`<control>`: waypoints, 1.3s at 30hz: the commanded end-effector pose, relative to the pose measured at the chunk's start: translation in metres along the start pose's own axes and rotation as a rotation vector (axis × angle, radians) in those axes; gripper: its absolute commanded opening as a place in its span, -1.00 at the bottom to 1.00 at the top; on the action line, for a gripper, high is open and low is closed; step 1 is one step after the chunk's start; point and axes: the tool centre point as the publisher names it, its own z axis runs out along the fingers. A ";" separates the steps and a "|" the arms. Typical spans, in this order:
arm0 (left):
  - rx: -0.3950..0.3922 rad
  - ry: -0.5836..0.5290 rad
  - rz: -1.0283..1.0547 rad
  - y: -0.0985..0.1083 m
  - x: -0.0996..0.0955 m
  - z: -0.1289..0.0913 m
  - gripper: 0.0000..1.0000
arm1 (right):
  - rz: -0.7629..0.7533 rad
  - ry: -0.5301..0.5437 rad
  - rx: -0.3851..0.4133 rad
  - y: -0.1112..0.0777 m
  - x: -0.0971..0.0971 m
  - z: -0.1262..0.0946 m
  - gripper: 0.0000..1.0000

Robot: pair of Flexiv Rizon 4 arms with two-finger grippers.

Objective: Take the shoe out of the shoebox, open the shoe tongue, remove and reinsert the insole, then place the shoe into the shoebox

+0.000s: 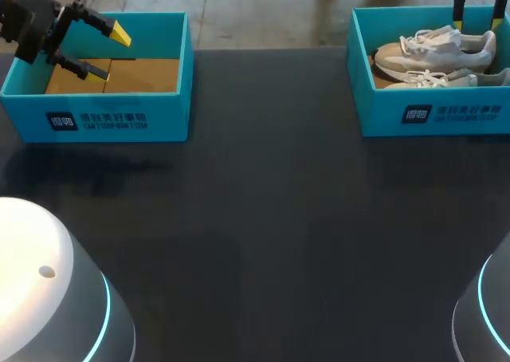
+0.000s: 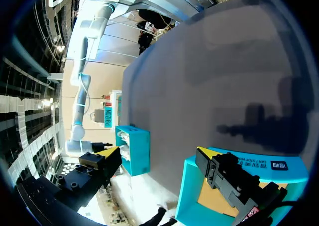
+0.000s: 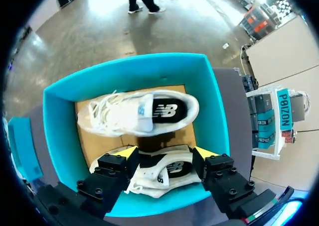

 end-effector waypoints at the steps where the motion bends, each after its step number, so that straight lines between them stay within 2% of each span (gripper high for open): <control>1: -0.002 0.003 0.000 -0.001 0.000 0.000 1.00 | -0.017 -0.005 -0.125 -0.024 0.000 -0.010 1.00; 4: -0.002 0.003 0.000 -0.001 0.000 0.000 1.00 | -0.017 -0.005 -0.125 -0.024 0.000 -0.010 1.00; 5: 0.010 -0.004 -0.075 0.001 -0.008 0.003 1.00 | -0.017 -0.005 -0.125 -0.024 0.000 -0.010 1.00; 6: -0.012 0.024 -0.151 0.003 -0.014 0.008 1.00 | -0.017 -0.005 -0.125 -0.024 0.000 -0.010 1.00; 12: -0.233 0.112 -0.504 0.012 -0.036 0.022 1.00 | -0.017 -0.005 -0.125 -0.024 0.000 -0.010 1.00; 14: -0.321 0.154 -0.619 0.017 -0.036 0.025 1.00 | -0.017 -0.005 -0.125 -0.024 0.000 -0.010 1.00; 16: -0.375 0.193 -0.780 0.020 -0.037 0.025 1.00 | -0.017 -0.005 -0.125 -0.024 0.000 -0.010 1.00; 21: -0.557 0.201 -1.028 0.022 -0.039 0.020 1.00 | -0.017 -0.005 -0.125 -0.024 0.000 -0.010 1.00; 25: -0.696 0.179 -1.205 0.034 -0.039 0.018 1.00 | -0.017 -0.005 -0.125 -0.024 0.000 -0.010 1.00; 29: -0.811 0.150 -1.384 0.048 -0.034 0.017 1.00 | -0.029 0.009 -0.110 -0.031 0.002 -0.009 1.00; 33: -0.934 0.180 -1.472 0.055 -0.030 0.016 1.00 | -0.043 0.019 -0.102 -0.040 0.002 -0.014 1.00; 35: -0.966 0.195 -1.460 0.058 -0.028 0.016 1.00 | -0.054 0.021 -0.099 -0.047 0.002 -0.017 1.00; 39: -0.966 0.195 -1.460 0.058 -0.028 0.016 1.00 | -0.089 0.033 -0.104 -0.057 0.004 -0.022 1.00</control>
